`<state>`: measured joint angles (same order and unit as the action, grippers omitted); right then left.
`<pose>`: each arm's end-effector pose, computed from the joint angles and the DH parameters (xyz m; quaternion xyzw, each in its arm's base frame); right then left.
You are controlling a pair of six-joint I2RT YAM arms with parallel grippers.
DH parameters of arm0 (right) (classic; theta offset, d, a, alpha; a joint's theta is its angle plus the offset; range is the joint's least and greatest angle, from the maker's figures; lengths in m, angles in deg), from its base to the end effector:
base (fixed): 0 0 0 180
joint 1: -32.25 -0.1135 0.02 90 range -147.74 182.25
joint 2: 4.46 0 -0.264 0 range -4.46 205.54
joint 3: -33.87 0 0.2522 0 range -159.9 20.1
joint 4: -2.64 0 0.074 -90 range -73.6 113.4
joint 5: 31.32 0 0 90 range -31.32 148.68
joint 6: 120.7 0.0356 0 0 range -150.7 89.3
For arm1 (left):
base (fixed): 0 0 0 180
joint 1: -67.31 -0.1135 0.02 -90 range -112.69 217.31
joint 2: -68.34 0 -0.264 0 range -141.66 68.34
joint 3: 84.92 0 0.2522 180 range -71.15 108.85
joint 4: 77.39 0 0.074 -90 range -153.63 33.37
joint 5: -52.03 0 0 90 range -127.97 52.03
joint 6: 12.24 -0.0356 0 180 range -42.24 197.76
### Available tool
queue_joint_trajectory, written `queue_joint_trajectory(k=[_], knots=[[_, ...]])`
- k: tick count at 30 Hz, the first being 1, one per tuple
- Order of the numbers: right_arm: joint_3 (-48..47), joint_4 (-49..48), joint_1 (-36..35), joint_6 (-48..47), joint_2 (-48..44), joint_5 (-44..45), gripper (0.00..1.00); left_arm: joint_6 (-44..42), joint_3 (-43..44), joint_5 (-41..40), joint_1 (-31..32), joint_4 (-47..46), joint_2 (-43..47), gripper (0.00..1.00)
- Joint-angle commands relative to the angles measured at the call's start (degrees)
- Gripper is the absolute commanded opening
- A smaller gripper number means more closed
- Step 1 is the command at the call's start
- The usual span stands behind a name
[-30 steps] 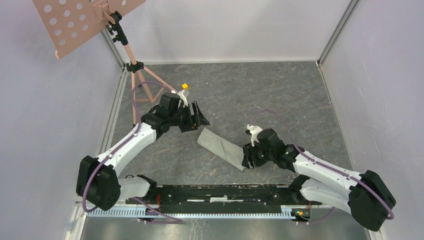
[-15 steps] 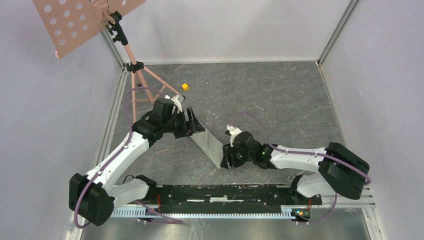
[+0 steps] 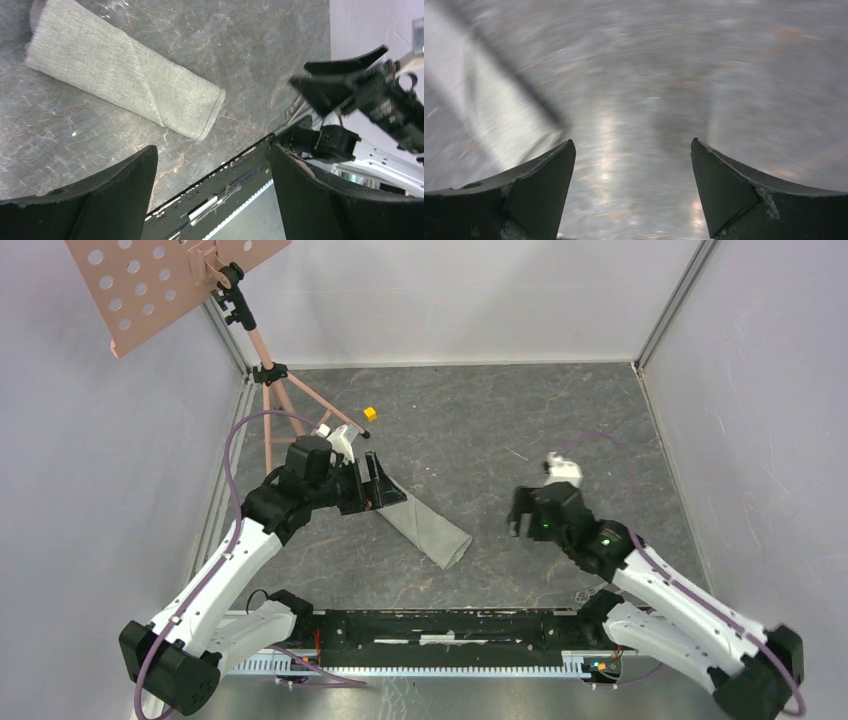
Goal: Fold the napkin into a case and place the utensils inside
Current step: Move the smaller rectangle folded napkin to the center of the board, then move the utensils to the center of the board.
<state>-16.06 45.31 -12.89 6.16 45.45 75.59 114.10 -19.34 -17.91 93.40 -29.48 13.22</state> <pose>0.1355 0.1215 0.2423 -0.0065 0.9078 0.1589 0.3881 0.1763 -0.0999 0.3105 -0.0021 0.8863 -0.3595 0.2919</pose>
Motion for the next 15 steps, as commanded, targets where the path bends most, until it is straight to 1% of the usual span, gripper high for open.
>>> queue_joint_trajectory(k=[1,2,4,7,10,13,15], knots=[[1.88,19.46,12.02,5.72,-7.26,13.64,0.92,-2.75,2.33,5.63,-0.22,-1.45,0.78,0.89],[2.07,21.49,14.35,7.57,-8.9,16.14,0.9,-2.45,2.16,6.29,-0.18,-1.58,1.18,0.9],[2.86,22.53,19.99,9.01,-10.23,17.63,0.89,-2.03,1.9,7.32,-0.22,-1.74,1.88,0.9],[3.65,23.6,28.1,8.54,-9.04,15.78,0.87,-1.58,1.47,9.06,-0.24,-1.7,3.08,0.9],[4.26,25.77,35.96,9.94,-8.35,15.95,0.86,-1.06,1.06,10.24,-0.15,-1.66,4.66,0.9],[5.09,26.42,41.9,9.19,-8.71,15.97,0.84,-1.22,1.01,10.94,-0.2,-1.01,5.58,0.9],[6.26,25.52,45.67,7.71,-9.14,13.35,0.82,-1.4,1.06,11.53,-0.2,-0.64,5.8,0.91]])
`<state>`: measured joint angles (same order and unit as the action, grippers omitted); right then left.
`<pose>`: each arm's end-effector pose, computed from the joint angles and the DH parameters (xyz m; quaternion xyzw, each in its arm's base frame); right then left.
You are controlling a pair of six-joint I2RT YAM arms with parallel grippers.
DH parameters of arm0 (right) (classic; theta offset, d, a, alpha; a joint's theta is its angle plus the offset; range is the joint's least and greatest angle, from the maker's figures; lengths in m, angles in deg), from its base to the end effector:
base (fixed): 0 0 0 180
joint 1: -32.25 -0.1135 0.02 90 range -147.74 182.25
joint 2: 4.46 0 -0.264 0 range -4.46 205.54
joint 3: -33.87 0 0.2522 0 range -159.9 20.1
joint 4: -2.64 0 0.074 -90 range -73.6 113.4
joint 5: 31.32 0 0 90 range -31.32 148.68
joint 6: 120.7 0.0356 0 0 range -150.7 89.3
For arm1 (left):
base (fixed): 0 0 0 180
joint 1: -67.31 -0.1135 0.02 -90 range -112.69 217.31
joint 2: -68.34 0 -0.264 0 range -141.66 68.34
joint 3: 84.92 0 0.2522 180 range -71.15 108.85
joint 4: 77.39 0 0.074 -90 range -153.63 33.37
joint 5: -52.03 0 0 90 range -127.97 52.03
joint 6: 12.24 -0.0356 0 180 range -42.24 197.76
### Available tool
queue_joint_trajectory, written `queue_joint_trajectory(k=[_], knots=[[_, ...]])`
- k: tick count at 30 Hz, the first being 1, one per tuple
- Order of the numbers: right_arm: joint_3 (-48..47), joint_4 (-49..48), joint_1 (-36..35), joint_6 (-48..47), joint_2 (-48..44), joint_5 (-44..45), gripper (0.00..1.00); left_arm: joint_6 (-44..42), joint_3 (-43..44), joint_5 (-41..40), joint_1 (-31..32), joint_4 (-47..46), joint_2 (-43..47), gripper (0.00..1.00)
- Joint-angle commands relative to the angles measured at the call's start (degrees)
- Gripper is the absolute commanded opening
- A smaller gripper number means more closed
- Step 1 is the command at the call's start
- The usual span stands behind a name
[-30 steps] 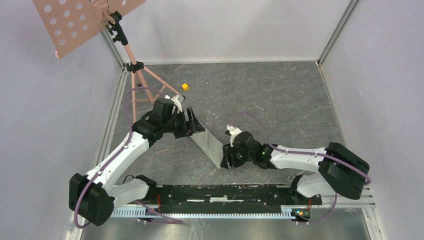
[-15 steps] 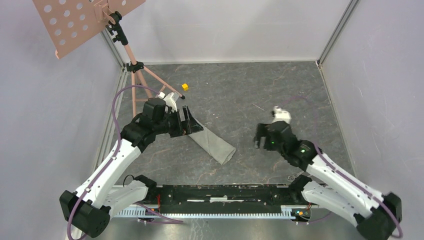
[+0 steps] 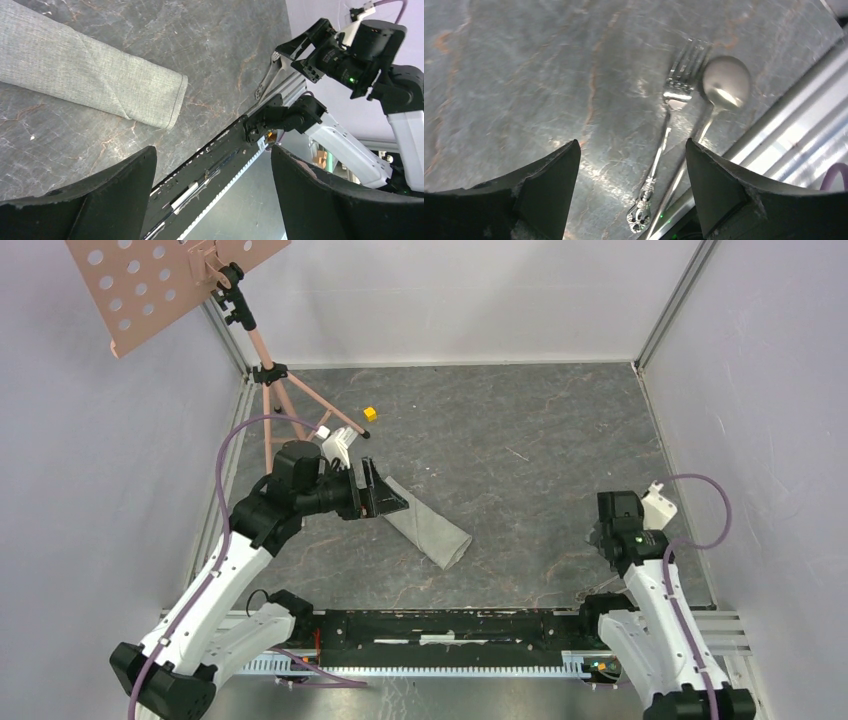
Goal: Fold the napkin into a case and place the utensils inside
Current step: Move the utensils to the center of the board.
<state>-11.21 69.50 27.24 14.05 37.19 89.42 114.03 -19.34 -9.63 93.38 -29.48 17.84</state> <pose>0.1224 -0.0075 0.2105 0.3762 0.8619 -0.1408 0.3095 0.1579 -0.0961 0.3257 0.0410 0.8584 -0.4240 0.2857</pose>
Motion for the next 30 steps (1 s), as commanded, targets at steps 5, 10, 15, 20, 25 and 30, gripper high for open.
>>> queue_joint_trajectory(k=[5,10,15,20,25,30], knots=[[4.45,0.82,11.6,-0.61,-3.07,-3.88,0.8,-1.73,2.12,5.27,-0.22,0.29,0.85,0.91],[9.08,-3.5,14.01,-2.15,-3.28,-6.59,0.79,-3.02,4.13,5.96,-0.19,2.03,-0.19,0.91],[11.81,-8.0,14.17,-2.33,-2.11,-9.7,0.74,-3.87,5.99,5.98,-0.19,3.18,-1.21,0.91],[13.37,-11.03,14.29,-2.53,-0.34,-10.53,0.66,-3.54,6.2,5.48,-0.22,2.85,-1.54,0.91],[15.25,-14.2,14.26,-2.51,1.27,-12.89,0.43,-3.27,6.11,5.17,-0.22,2.76,-1.85,0.91],[16.28,-22.56,14.1,-6.72,5.94,-20.51,0.32,-3.29,6.13,4.07,-0.22,2.72,-1.92,0.91]])
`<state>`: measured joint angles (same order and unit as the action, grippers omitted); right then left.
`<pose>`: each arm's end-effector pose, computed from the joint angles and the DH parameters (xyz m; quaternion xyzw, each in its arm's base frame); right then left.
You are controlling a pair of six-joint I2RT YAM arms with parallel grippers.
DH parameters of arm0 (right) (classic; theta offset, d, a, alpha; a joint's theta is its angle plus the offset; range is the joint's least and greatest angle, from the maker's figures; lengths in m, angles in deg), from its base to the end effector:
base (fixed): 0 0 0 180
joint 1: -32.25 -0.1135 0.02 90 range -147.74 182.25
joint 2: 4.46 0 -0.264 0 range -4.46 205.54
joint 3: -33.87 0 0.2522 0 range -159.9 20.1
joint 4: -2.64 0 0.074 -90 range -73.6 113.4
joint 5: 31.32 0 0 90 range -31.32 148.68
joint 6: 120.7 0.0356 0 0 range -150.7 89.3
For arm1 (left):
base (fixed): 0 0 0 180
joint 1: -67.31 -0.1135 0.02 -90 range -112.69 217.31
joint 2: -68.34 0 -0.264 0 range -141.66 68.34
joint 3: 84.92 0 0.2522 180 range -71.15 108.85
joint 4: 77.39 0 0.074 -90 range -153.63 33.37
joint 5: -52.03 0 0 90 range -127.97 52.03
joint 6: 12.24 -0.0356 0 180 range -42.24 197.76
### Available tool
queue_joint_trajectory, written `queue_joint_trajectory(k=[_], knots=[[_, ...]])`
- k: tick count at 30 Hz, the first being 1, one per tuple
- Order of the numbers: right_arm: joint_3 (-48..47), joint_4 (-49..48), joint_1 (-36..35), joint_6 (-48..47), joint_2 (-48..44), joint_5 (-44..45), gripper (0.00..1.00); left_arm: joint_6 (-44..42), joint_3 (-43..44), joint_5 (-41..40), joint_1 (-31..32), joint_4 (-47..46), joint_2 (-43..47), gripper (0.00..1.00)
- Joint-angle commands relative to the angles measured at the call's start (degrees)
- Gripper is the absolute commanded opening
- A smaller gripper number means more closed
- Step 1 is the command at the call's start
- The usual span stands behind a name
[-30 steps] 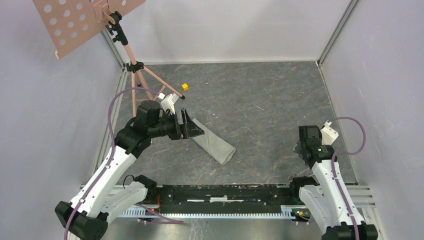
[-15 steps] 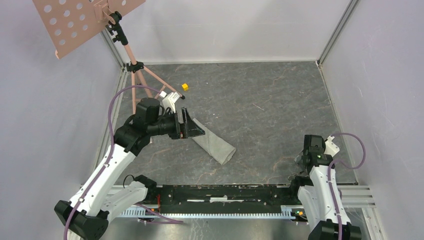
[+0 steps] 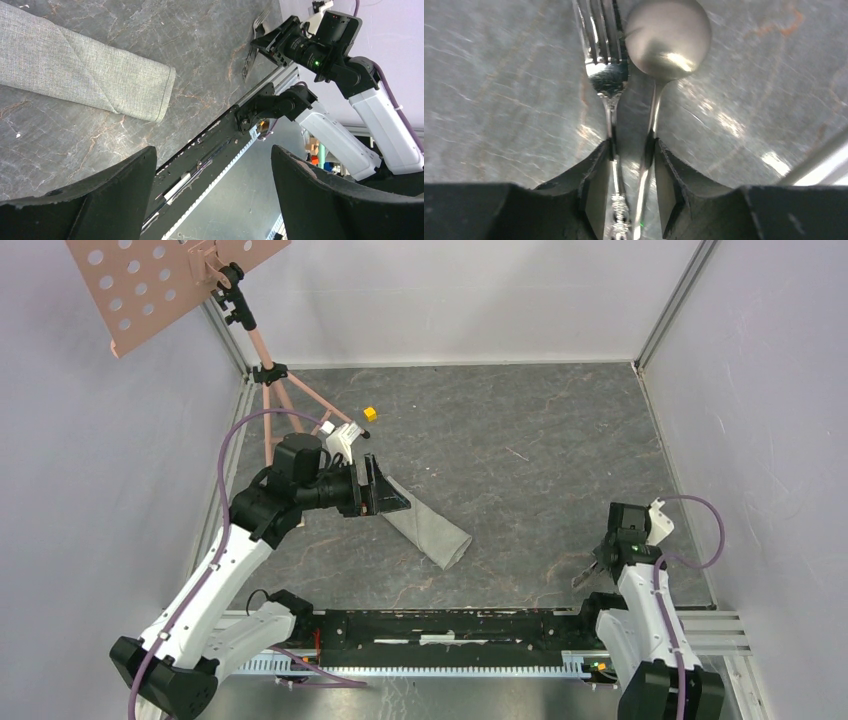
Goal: Fold the napkin into a case and place the utensils inside
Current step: Move the utensils to the center of the board.
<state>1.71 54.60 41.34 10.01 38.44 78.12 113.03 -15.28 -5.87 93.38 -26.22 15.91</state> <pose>0.1203 -0.0312 0.1506 0.4394 0.8520 -0.0945 0.2685 0.1591 -0.0989 0.3392 0.0614 0.8561 -0.4402 0.2638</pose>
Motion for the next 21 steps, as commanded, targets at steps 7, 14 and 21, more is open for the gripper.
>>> queue_joint_trajectory(k=[7,14,21], knots=[[-4.32,-18.6,-7.48,-12.28,19.3,-14.71,0.33,0.23,-0.44,0.28,-0.2,-3.84,0.38,0.91],[-10.53,-16.84,-11.54,-15.68,24.28,-13.56,0.64,0.38,-2.18,-0.54,-0.15,-4.3,1.85,0.91],[-14.19,-13.2,-13.4,-17.27,22.97,-10.31,0.7,-0.81,-2.7,-0.02,-0.22,-4.04,1.29,0.91]])
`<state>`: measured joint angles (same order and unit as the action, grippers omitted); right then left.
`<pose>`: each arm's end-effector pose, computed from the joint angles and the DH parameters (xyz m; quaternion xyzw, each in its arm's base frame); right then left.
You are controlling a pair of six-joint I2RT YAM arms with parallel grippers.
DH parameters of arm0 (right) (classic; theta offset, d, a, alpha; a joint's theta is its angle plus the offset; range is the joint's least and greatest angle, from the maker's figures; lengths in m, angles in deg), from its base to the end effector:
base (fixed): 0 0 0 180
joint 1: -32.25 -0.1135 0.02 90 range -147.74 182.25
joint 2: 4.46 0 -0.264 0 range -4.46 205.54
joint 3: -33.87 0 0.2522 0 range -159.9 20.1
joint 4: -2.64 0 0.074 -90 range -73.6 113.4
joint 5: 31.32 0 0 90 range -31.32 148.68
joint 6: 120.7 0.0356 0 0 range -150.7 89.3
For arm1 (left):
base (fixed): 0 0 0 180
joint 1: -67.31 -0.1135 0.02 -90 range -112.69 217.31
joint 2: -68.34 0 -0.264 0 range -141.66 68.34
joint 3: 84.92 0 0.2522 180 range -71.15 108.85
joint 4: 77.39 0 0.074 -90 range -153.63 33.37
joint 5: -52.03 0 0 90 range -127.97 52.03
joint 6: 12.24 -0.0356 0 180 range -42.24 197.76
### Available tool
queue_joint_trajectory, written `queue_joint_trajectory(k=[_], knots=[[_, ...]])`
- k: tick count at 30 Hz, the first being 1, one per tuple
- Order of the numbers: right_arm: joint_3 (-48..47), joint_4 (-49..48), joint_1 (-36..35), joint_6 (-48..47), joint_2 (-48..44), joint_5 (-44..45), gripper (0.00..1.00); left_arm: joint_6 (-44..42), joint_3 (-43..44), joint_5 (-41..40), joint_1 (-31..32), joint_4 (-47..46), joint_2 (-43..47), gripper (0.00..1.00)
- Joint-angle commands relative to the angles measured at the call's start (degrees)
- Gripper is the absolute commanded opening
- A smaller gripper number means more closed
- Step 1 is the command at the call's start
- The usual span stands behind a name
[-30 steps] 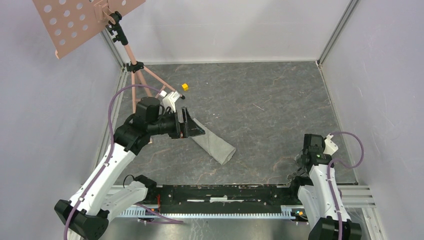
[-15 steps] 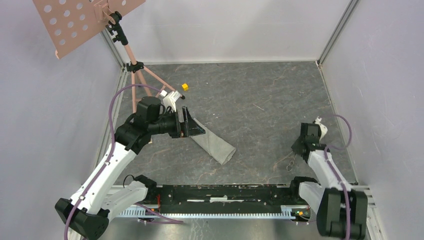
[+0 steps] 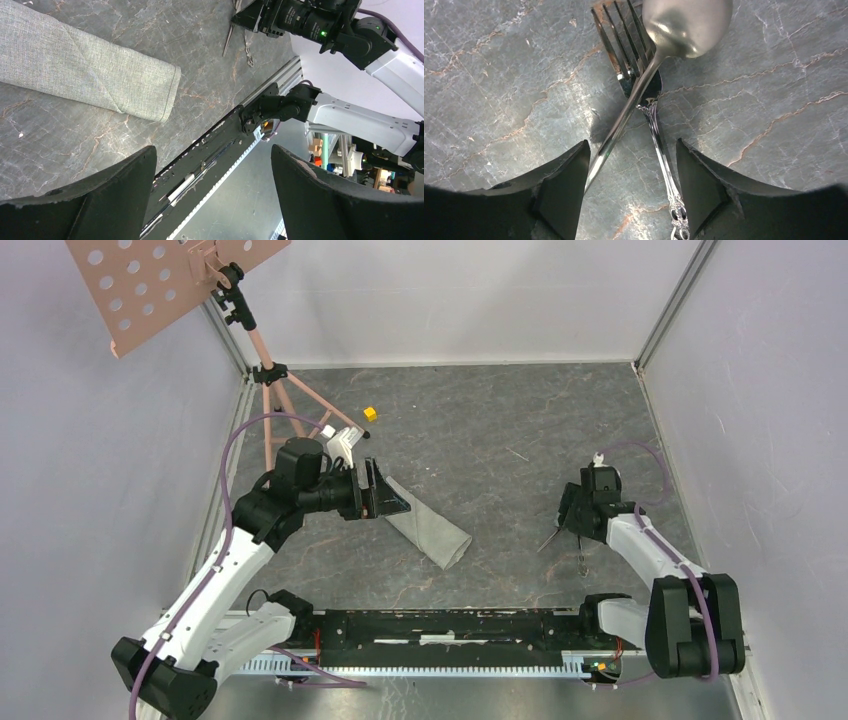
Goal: Fold the napkin into a case and place the utensils inside
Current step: Move the utensils to the center of the board.
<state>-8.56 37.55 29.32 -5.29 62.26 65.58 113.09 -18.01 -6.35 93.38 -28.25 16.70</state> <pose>0.2015 0.0060 0.1583 0.2033 0.9408 0.0086 0.2712 0.1589 -0.0985 0.3288 0.0592 0.8566 -0.4378 0.2665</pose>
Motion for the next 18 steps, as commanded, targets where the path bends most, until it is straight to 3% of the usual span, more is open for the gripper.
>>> queue_joint_trajectory(k=[1,11,16,18], knots=[[-4.38,4.05,-1.63,-2.2,-1.59,2.52,0.68,-1.11,0.12,0.46,-0.22,-2.05,0.48,0.91],[-6.11,1.24,-1.37,3.92,3.96,3.43,0.53,-0.85,0.12,1.39,-0.2,-2.29,0.41,0.91],[-5.31,0.17,-1.37,7.41,5.85,5.88,0.38,-0.67,-0.45,1.26,-0.16,-1.86,1.14,0.91],[-5.54,0.48,-1.29,7.85,6.49,6.67,0.26,-0.44,-0.66,1.17,-0.22,-1.89,1.39,0.91]])
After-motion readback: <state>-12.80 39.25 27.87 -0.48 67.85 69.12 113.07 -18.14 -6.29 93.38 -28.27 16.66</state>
